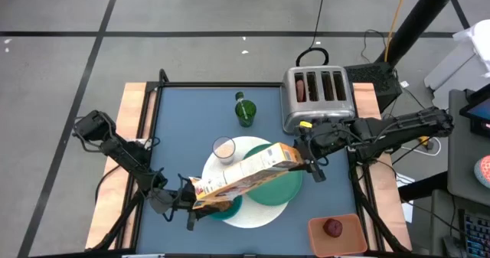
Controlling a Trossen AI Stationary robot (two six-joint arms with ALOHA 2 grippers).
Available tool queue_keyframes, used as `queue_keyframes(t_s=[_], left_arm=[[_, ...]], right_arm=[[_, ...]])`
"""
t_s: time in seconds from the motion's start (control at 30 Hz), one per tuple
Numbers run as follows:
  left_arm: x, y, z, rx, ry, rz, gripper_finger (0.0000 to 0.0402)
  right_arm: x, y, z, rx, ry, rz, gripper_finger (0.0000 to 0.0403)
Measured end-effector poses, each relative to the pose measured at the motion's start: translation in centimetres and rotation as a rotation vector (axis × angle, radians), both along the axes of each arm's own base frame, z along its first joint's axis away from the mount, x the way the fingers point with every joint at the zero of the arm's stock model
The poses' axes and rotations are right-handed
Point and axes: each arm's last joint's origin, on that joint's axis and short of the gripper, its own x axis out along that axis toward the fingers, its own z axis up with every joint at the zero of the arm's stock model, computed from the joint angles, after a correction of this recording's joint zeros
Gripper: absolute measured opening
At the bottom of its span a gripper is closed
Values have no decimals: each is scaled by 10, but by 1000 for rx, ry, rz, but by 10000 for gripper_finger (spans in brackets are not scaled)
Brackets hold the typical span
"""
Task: Arrange a breakfast setting
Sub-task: Pour the cereal from the cereal box into the blue bowl
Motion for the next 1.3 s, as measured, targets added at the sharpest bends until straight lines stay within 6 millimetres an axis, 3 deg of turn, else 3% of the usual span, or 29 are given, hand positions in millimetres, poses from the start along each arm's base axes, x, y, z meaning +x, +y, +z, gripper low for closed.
queue_keyframes(t_s=[0.67,1.3], left_arm=[[7,7,11,-3,-82,30,198],[-7,20,58,86,-257,34,198]], right_arm=[[-13,-2,13,16,-70,-1,199],[-37,-8,34,11,-201,-46,199]])
